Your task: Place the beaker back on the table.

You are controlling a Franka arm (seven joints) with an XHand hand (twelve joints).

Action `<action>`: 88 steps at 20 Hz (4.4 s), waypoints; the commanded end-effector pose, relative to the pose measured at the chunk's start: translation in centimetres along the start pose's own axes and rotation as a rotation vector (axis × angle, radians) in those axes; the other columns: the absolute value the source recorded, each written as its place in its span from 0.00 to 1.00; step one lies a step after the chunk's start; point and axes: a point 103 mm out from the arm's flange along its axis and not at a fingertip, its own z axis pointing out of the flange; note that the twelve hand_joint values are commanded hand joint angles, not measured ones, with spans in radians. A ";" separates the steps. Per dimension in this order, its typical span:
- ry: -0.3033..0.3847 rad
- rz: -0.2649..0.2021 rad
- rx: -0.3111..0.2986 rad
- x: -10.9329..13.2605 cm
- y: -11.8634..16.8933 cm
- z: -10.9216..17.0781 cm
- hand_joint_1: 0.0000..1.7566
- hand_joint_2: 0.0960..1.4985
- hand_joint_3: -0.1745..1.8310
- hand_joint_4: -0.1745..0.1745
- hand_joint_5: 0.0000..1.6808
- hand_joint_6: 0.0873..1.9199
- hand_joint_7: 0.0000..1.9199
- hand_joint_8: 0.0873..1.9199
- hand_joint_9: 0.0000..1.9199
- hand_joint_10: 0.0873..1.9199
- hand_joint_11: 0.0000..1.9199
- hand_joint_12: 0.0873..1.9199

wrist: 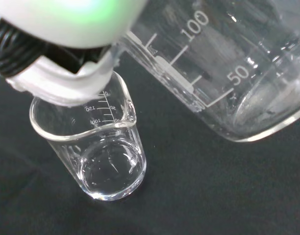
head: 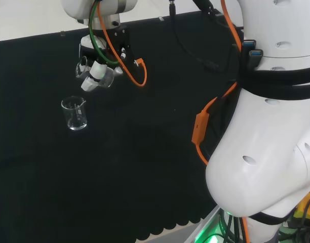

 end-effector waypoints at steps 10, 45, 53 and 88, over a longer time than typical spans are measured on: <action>0.212 -0.055 -0.107 -4.8 0.7 2.4 0.75 0.39 0.36 0.00 0.88 0.08 0.83 0.00 0.84 0.01 0.65 0.40; 0.408 -0.074 -0.144 -6.9 1.8 11.0 0.75 0.29 0.50 0.62 0.80 0.29 0.87 0.00 0.84 0.01 0.63 0.41; 0.504 -0.080 -0.196 -7.0 2.2 11.5 0.75 0.29 0.50 0.63 0.80 0.29 0.87 0.00 0.84 0.01 0.63 0.41; 0.509 -0.091 -0.236 -5.8 3.1 13.1 0.75 0.30 0.49 0.74 0.81 0.28 0.85 0.00 0.82 0.00 0.62 0.42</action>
